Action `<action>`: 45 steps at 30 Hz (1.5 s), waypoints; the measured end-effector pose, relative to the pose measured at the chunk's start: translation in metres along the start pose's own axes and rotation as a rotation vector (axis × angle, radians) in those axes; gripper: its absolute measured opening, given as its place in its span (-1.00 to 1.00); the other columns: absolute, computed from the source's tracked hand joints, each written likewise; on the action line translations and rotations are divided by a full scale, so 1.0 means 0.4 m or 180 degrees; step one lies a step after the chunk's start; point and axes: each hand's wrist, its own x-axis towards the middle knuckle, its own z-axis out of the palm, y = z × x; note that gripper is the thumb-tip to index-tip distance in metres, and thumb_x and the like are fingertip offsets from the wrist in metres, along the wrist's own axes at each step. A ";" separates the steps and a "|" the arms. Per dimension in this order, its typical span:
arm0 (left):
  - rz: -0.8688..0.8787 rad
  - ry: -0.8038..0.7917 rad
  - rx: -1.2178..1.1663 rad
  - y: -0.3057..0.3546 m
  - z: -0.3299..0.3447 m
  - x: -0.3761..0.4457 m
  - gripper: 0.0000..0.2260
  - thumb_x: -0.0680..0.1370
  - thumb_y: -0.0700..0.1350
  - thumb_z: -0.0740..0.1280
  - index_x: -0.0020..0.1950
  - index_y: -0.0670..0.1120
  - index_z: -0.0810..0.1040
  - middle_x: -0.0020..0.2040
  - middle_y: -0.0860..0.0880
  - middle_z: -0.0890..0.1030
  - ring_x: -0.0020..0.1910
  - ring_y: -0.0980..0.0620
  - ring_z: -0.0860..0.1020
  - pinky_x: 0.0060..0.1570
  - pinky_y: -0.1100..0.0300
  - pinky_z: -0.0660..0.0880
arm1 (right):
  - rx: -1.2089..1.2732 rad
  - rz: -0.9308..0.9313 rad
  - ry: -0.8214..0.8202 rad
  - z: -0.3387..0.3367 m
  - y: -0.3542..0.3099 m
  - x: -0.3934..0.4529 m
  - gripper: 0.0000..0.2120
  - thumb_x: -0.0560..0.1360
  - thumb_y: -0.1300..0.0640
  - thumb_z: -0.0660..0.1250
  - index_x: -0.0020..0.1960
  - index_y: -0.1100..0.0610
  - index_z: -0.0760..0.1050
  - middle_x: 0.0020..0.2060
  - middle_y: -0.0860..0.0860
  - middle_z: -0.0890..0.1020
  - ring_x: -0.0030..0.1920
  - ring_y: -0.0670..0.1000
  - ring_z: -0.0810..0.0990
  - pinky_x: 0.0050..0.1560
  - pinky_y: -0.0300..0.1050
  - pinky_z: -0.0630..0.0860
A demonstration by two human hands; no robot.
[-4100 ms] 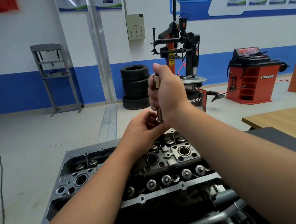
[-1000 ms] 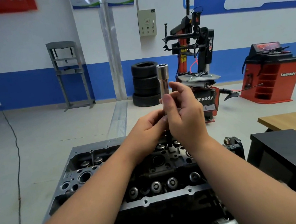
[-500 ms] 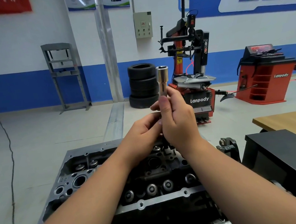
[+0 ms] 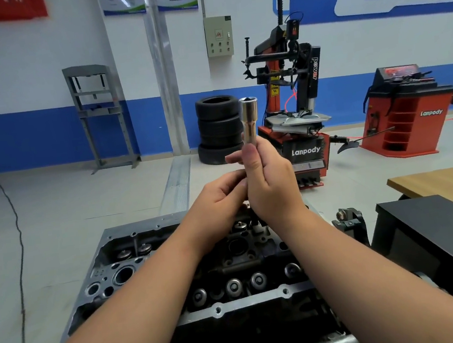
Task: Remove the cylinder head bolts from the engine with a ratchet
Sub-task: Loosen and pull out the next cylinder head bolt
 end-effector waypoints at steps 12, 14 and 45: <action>0.0078 0.0174 0.0152 -0.005 0.001 0.001 -0.81 0.63 0.11 0.30 0.19 0.21 0.65 0.07 0.05 0.74 0.09 0.01 0.70 0.09 0.08 0.65 | 0.0031 0.0002 -0.0103 0.003 0.000 -0.003 -0.81 0.66 -0.02 0.15 0.08 0.02 0.51 -0.14 -0.12 0.67 -0.07 -0.10 0.66 -0.05 -0.11 0.59; 0.0064 0.0131 0.0105 0.001 0.004 -0.002 -0.79 0.67 0.09 0.25 0.16 0.16 0.68 0.04 0.01 0.74 0.08 0.01 0.69 0.10 0.06 0.64 | -0.0040 -0.0021 -0.0077 0.002 0.001 -0.003 -0.80 0.66 -0.04 0.13 0.12 0.01 0.47 -0.14 -0.13 0.67 -0.08 -0.15 0.65 -0.09 -0.26 0.55; 0.0172 0.0268 0.0302 0.009 0.010 0.002 -0.85 0.67 -0.06 0.35 0.11 0.17 0.67 0.00 0.10 0.74 0.01 0.16 0.70 -0.07 0.34 0.57 | 0.0142 -0.0031 -0.0112 -0.003 -0.005 -0.004 -0.84 0.60 -0.08 0.26 0.10 -0.02 0.44 -0.15 -0.10 0.68 -0.12 -0.15 0.66 -0.16 -0.30 0.55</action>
